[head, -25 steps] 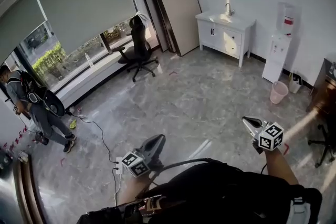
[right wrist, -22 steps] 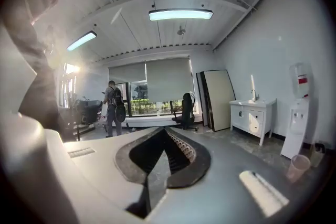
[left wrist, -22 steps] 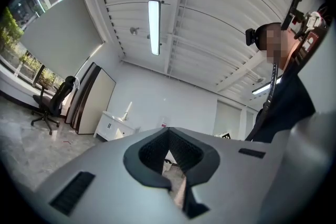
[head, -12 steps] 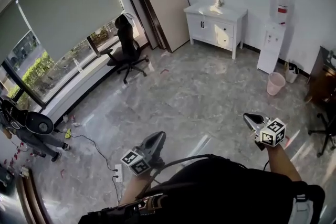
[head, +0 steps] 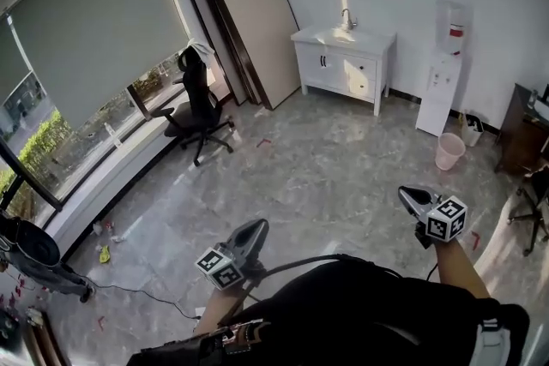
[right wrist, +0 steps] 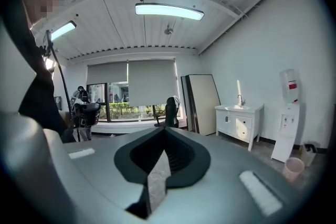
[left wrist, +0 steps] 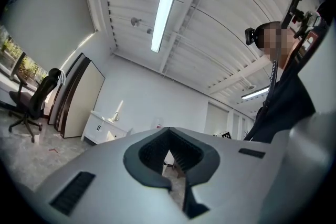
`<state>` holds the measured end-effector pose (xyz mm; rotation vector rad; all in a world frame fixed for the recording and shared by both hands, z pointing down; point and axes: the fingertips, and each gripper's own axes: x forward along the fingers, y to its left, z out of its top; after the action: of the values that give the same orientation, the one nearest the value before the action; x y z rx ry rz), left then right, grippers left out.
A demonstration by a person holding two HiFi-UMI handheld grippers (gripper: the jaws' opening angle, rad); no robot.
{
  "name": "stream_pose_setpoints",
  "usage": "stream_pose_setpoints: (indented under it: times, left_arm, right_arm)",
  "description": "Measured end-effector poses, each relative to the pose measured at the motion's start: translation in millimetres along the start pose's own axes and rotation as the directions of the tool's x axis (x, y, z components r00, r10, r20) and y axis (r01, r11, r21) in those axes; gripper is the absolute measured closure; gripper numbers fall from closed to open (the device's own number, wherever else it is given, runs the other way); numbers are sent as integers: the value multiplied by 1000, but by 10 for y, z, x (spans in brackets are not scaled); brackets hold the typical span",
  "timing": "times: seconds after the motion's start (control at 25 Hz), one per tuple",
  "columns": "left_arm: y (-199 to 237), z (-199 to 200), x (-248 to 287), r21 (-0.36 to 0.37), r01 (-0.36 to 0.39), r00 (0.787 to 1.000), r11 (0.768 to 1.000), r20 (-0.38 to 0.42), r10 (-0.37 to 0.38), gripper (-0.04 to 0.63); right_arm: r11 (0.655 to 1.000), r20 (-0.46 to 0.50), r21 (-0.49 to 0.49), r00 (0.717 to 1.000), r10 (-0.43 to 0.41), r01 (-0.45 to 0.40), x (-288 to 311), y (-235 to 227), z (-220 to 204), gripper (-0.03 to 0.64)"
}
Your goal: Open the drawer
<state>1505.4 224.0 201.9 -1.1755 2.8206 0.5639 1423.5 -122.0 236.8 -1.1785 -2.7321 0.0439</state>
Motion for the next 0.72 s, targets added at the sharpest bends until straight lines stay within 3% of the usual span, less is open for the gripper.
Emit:
stream_pose_setpoints:
  times: [0.32,0.72]
  left_arm:
    - [882,284,-272,2,-32,999,999,3,32,595]
    - [1707,285,-265,-15,-154,988,988,15,154,595]
  right_arm:
    - [996,-44,-18,996,82,-83,1162,372,43,615]
    - [985,-59,-15,984,170,-171,2246,48,100,615]
